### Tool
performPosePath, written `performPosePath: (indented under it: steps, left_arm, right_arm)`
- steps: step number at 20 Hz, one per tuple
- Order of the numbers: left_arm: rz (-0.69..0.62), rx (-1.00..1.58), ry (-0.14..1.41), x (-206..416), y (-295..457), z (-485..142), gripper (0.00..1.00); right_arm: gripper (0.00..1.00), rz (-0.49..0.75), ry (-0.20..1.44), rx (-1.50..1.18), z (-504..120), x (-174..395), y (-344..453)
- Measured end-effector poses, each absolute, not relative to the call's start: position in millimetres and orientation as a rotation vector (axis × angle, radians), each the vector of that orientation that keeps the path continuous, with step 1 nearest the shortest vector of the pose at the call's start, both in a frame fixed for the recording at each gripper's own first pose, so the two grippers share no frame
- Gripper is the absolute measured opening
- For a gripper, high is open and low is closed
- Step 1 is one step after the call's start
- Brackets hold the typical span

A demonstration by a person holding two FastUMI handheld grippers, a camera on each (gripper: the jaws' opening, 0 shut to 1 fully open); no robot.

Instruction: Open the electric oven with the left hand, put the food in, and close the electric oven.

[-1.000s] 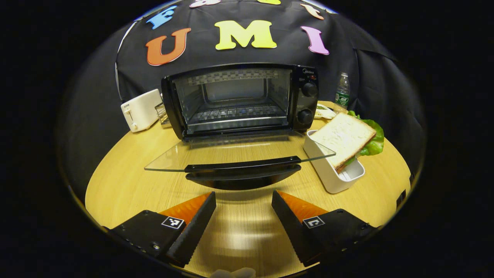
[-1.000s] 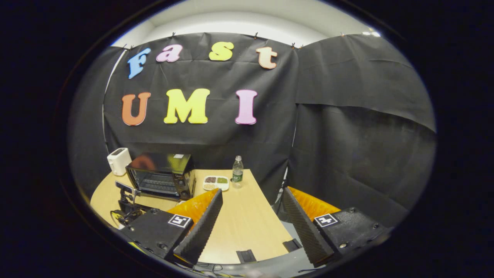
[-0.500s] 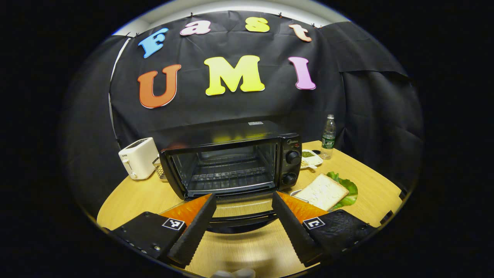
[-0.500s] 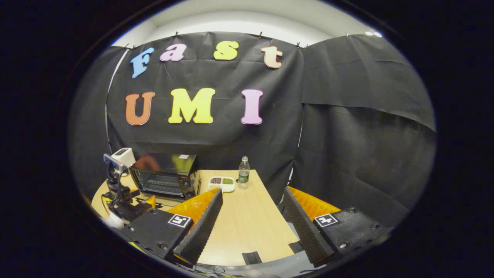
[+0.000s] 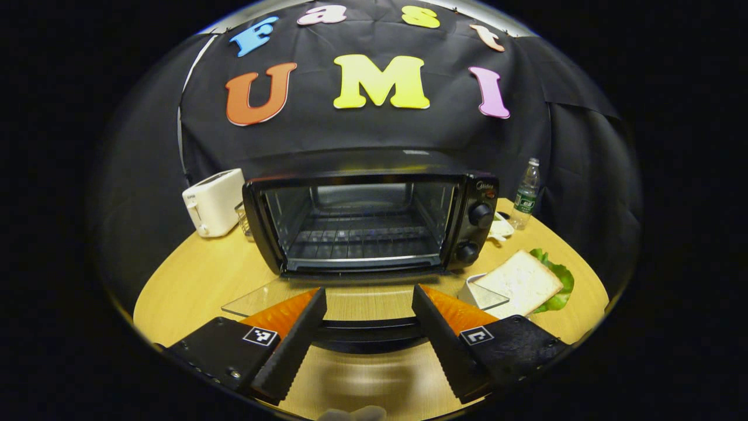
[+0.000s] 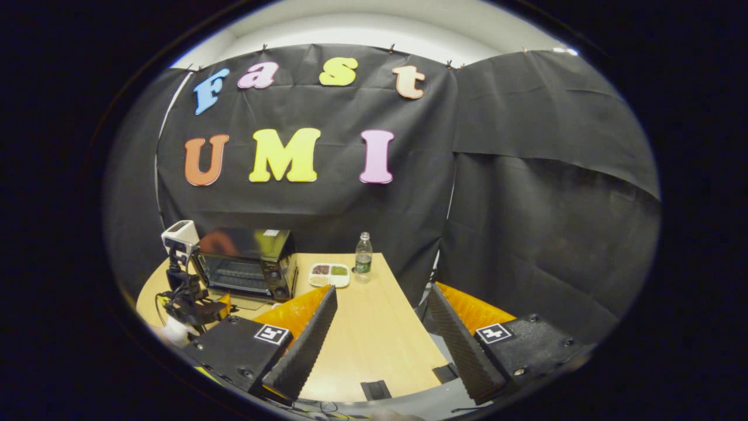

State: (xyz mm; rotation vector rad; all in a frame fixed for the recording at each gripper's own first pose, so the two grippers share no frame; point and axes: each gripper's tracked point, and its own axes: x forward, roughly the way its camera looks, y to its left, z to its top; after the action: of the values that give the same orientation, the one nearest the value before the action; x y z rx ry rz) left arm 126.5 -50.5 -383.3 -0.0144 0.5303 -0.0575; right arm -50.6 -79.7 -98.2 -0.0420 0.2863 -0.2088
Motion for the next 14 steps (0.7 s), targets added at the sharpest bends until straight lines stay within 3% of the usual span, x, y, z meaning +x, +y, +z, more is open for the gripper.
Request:
performPosePath:
  steps: [1, 2, 3, 4, 11, 12, 13, 14]
  left_arm:
    - [-0.056, -0.011, 0.552, 121, -51, -394, 0.98]
    - [-0.057, 0.004, 0.562, 117, -53, -403, 0.98]
    - [-0.058, 0.017, 0.571, 113, -54, -410, 0.98]
    - [-0.06, 0.025, 0.583, 111, -54, -419, 0.98]
    - [-0.065, 0.038, 0.602, 109, -59, -443, 0.98]
    - [-0.064, 0.036, 0.603, 107, -57, -441, 0.98]
    - [-0.059, 0.031, 0.597, 108, -56, -437, 0.98]
    - [-0.057, 0.026, 0.582, 109, -57, -432, 0.98]
  right_arm:
    - [1.0, -0.207, 0.286, -0.047, -99, -50, -80]
    - [0.92, -0.204, 0.283, -0.048, -99, -51, -80]
    - [0.92, -0.201, 0.29, -0.047, -101, -52, -80]
    - [1.0, -0.2, 0.293, -0.047, -101, -52, -80]
    - [1.0, -0.207, 0.32, -0.036, -114, -57, -84]
    - [0.92, -0.206, 0.321, -0.029, -115, -56, -85]
    - [1.0, -0.209, 0.32, -0.025, -115, -55, -85]
    - [1.0, -0.209, 0.32, -0.022, -115, -53, -86]
